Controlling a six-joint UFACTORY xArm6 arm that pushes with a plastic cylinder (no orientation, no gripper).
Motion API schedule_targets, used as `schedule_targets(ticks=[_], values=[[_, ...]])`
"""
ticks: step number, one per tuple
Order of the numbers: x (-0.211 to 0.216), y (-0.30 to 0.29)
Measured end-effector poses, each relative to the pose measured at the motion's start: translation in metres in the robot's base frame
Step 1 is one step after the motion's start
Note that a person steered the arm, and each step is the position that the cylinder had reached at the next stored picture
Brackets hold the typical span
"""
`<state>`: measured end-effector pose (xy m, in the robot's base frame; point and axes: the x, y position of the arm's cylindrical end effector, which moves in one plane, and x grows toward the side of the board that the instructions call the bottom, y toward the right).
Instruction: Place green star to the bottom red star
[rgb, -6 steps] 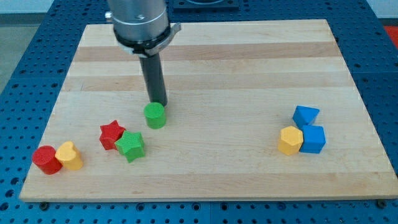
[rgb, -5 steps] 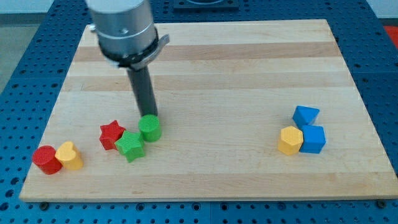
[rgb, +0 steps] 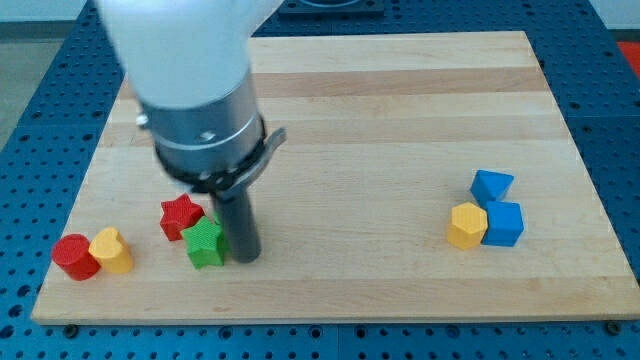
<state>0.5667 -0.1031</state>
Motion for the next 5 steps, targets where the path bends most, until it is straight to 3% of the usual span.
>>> schedule_targets(ticks=[3, 5], values=[[0.007, -0.056], [0.025, -0.051]])
